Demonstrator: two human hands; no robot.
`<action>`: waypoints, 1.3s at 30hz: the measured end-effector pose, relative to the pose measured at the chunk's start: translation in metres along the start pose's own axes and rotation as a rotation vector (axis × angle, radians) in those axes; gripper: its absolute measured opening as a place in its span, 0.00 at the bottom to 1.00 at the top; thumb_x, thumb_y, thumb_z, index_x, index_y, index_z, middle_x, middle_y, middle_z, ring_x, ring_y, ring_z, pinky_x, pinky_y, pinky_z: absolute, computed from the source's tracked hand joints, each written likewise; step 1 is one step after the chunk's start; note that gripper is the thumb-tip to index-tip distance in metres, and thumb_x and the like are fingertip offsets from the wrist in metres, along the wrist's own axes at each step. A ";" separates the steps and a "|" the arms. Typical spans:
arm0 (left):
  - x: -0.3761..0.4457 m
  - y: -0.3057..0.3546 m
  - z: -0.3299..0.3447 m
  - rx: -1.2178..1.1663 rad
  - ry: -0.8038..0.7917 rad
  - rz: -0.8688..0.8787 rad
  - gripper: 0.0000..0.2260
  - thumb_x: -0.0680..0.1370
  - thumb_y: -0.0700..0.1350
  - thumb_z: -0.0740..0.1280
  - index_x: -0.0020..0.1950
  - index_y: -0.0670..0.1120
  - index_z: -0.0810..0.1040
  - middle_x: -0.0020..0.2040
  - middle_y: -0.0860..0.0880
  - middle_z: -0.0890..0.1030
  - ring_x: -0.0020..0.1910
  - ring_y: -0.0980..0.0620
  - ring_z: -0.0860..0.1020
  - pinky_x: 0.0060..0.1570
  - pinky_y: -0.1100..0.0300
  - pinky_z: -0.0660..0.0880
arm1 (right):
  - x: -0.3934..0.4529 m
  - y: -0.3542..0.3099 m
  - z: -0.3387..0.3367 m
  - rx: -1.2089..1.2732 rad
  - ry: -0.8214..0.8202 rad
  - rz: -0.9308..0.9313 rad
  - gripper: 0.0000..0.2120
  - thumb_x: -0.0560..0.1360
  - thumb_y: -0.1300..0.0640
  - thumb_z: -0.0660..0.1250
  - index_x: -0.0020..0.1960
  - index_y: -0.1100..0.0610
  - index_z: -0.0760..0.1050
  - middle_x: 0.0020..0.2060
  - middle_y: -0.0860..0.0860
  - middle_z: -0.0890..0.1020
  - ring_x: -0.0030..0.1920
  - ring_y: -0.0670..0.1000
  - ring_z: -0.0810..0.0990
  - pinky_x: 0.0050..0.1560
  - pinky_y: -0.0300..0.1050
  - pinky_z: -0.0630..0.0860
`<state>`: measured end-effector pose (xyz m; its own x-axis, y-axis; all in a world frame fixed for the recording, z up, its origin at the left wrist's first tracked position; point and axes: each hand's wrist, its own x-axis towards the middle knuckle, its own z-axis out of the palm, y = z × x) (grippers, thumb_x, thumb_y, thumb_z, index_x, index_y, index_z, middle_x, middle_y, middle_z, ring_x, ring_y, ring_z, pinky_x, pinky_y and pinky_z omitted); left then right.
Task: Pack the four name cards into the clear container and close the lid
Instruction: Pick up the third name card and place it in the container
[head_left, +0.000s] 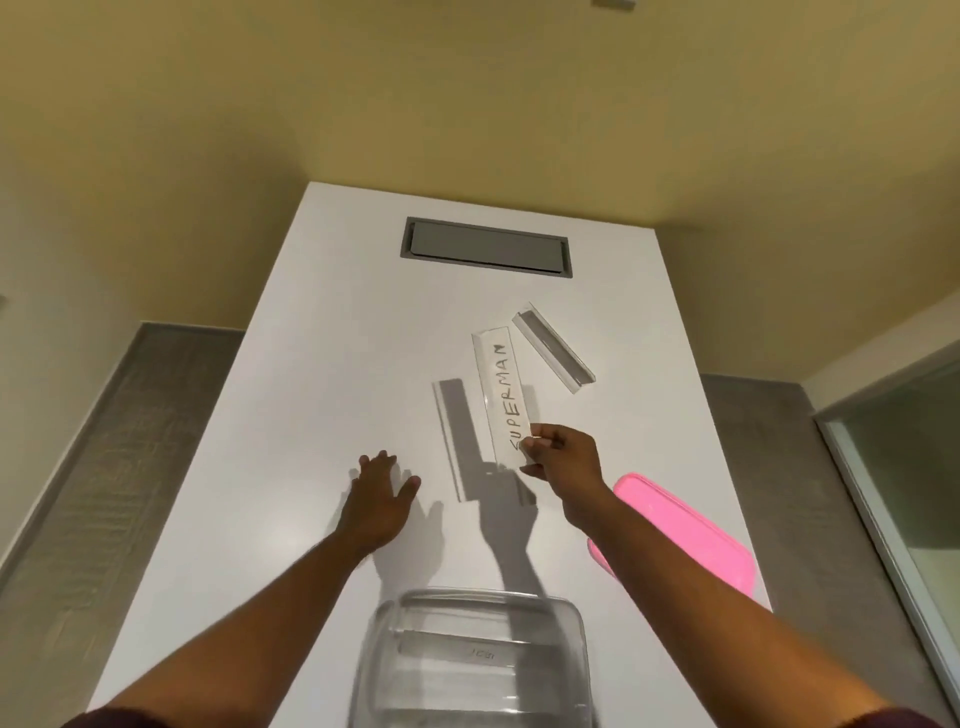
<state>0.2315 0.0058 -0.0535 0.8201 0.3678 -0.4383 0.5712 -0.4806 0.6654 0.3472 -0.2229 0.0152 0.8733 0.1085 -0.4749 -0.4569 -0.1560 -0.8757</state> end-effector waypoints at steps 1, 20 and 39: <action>-0.011 0.013 -0.002 -0.097 0.002 0.006 0.26 0.82 0.55 0.61 0.76 0.45 0.64 0.78 0.48 0.65 0.80 0.47 0.55 0.76 0.49 0.57 | -0.013 0.004 -0.001 0.027 -0.010 0.010 0.06 0.76 0.69 0.71 0.49 0.59 0.83 0.39 0.51 0.87 0.39 0.46 0.84 0.40 0.43 0.83; -0.152 0.060 0.007 -0.325 -0.119 0.209 0.18 0.77 0.48 0.71 0.67 0.49 0.76 0.59 0.49 0.83 0.54 0.49 0.83 0.49 0.56 0.83 | -0.174 0.060 -0.020 -0.017 -0.189 -0.019 0.14 0.74 0.61 0.75 0.59 0.57 0.80 0.53 0.55 0.85 0.49 0.52 0.86 0.53 0.50 0.84; -0.201 -0.005 0.036 0.584 -0.166 0.507 0.22 0.79 0.47 0.66 0.73 0.58 0.70 0.68 0.51 0.78 0.65 0.49 0.76 0.61 0.58 0.74 | -0.198 0.112 -0.087 -1.268 -0.152 -0.736 0.17 0.74 0.46 0.72 0.62 0.43 0.80 0.58 0.45 0.84 0.60 0.51 0.80 0.54 0.49 0.79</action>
<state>0.0649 -0.0948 0.0095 0.9532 -0.1095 -0.2818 0.0141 -0.9149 0.4033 0.1383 -0.3472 0.0187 0.7756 0.6299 -0.0411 0.5926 -0.7489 -0.2967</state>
